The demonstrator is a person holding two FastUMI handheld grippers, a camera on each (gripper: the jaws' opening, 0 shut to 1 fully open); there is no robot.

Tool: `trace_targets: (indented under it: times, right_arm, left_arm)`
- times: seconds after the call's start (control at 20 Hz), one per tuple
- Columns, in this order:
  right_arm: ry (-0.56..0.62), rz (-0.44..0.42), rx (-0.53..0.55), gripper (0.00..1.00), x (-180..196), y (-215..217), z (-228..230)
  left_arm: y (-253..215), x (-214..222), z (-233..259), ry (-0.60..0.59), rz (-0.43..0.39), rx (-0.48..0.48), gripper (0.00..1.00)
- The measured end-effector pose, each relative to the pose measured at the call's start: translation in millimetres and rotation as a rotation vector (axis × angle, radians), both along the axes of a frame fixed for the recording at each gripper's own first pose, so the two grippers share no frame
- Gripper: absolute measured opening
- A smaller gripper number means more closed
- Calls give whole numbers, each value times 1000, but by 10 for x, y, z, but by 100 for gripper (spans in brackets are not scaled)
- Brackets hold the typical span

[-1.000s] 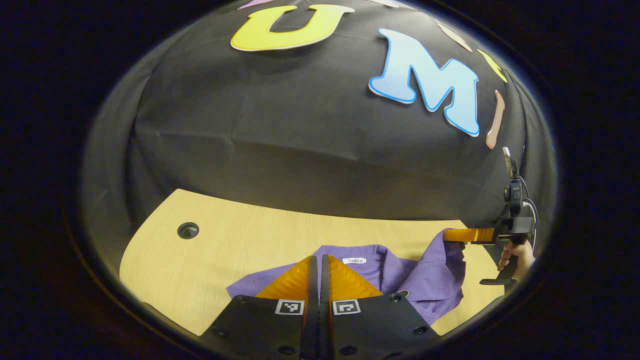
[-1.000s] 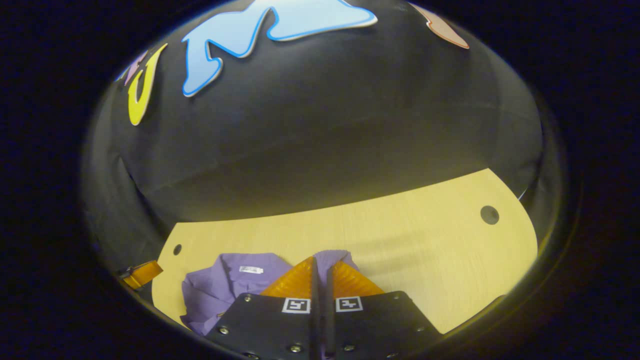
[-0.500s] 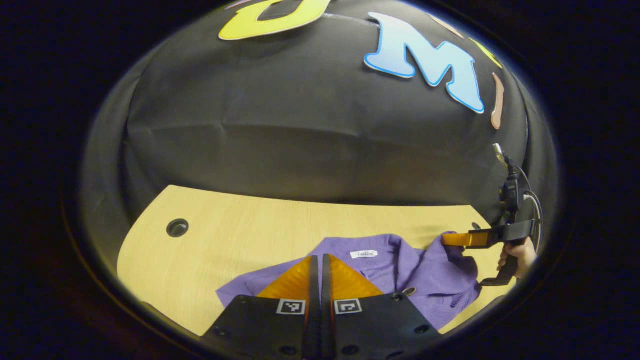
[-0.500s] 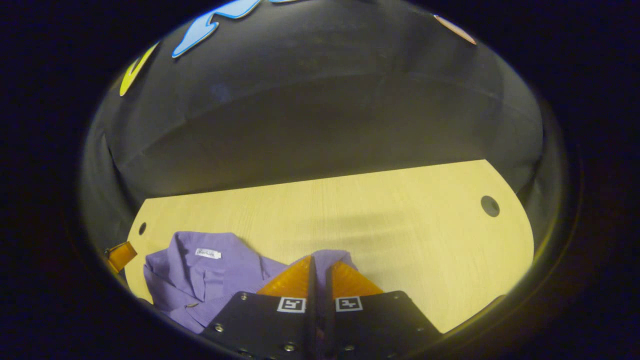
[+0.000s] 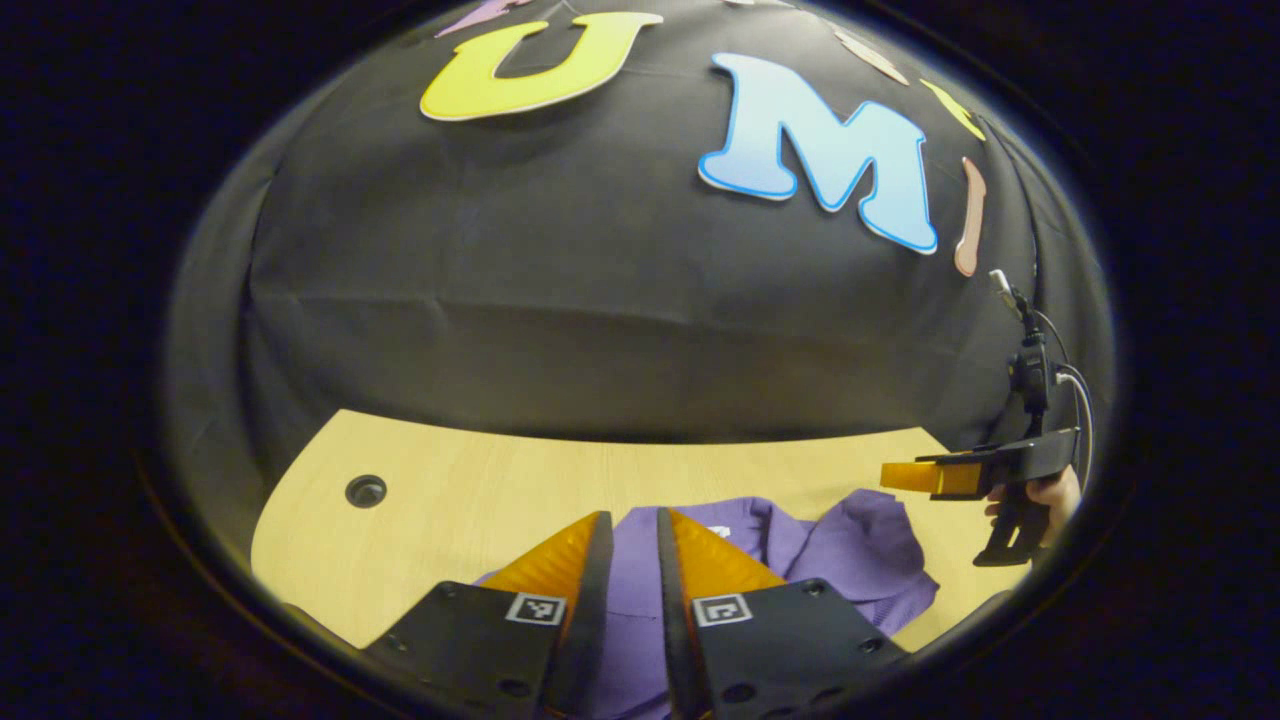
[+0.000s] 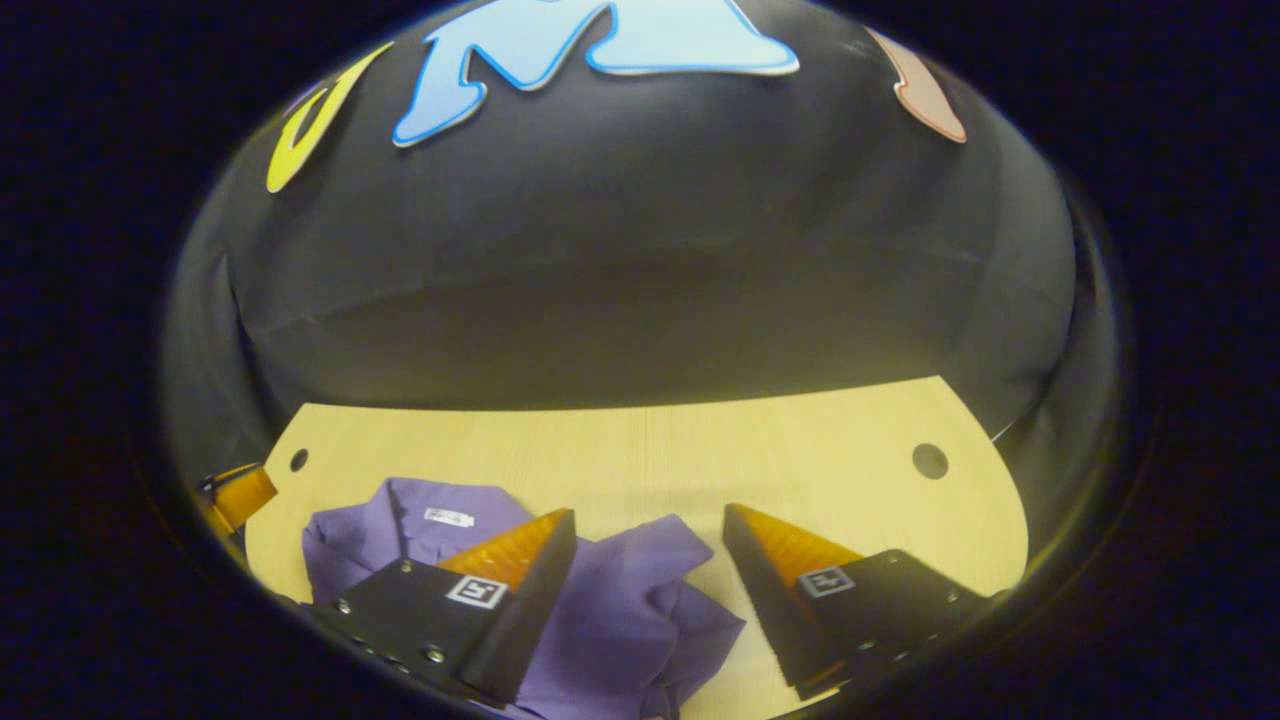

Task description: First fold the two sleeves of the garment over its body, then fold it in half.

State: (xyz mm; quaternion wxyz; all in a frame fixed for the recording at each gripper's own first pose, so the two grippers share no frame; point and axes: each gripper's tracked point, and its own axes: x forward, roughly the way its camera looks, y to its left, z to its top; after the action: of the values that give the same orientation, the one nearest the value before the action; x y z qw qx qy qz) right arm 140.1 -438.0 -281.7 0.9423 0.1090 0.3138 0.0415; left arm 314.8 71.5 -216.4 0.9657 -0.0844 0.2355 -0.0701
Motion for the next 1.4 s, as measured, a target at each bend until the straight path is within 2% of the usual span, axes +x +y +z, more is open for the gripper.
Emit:
trace_targets:
  times: [0.05, 0.15, 0.25, 0.6, 1.1, 1.4]
  right_arm:
    - [-30, -7, -6, 93, -59, -34, 154]
    - [-87, -20, -17, 93, -182, -77, 440]
    - [-153, -29, -44, 93, -344, -112, 734]
    - [-325, -66, -119, 93, -1182, -131, 1549]
    - [-423, -161, -178, 93, -2770, -126, 1975]
    - [-496, -161, -202, 92, -3294, -243, 2215]
  left_arm:
    - [5, -38, 103, -16, 4, -11, 50]
    - [69, -115, 284, -48, 29, -25, 80]
    - [153, -195, 488, -82, 55, -38, 89]
    - [363, -772, 1247, -210, 68, -39, 92]
    - [430, -1980, 1795, -300, 27, -5, 92]
    - [301, -2439, 2118, -365, 43, 34, 92]
